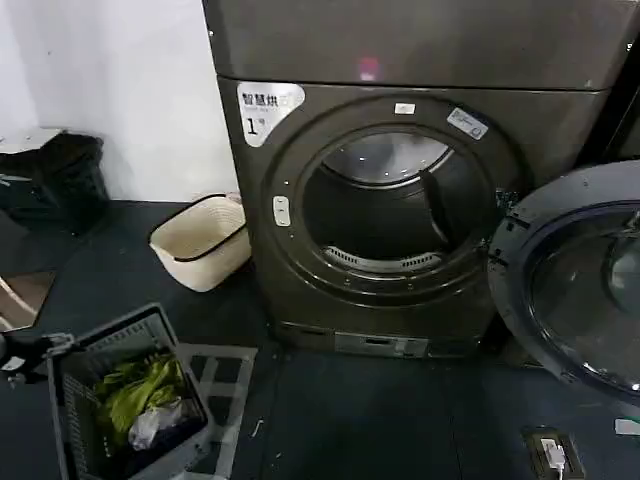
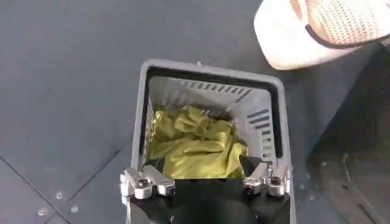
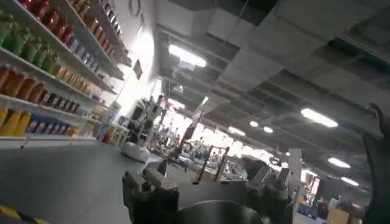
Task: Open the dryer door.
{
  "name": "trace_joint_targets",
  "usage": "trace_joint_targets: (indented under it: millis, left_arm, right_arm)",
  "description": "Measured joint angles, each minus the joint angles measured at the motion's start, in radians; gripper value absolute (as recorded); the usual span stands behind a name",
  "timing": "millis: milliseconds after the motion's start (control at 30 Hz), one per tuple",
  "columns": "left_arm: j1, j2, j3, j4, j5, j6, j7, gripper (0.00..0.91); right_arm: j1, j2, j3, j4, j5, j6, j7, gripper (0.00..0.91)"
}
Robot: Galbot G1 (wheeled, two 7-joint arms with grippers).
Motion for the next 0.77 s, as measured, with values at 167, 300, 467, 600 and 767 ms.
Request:
trace_joint_targets:
  millis: [167, 300, 467, 600, 767]
  left_arm:
    - [-0.004, -0.012, 0.042, -0.041, 0.012, 0.000, 0.019, 0.907]
    - [-0.015, -0.021, 0.074, -0.071, 0.017, 0.000, 0.018, 0.907]
    - [-0.011, -0.021, 0.088, -0.076, 0.021, 0.000, 0.017, 0.907]
    - [-0.008, -0.022, 0.095, -0.081, 0.026, 0.000, 0.017, 0.907]
    - [-0.009, -0.022, 0.104, -0.085, 0.025, 0.000, 0.016, 0.907]
  right_arm:
    - [0.008, 0.010, -0.007, 0.006, -0.004, -0.002, -0.012, 0.907]
    - [0.009, 0.011, -0.007, 0.004, -0.004, -0.001, -0.015, 0.907]
    - [0.007, 0.010, -0.004, -0.003, -0.004, 0.002, -0.016, 0.907]
    - [0.009, 0.010, -0.005, -0.001, -0.005, 0.002, -0.017, 0.907]
    - [0.009, 0.011, -0.005, 0.001, -0.005, 0.002, -0.017, 0.907]
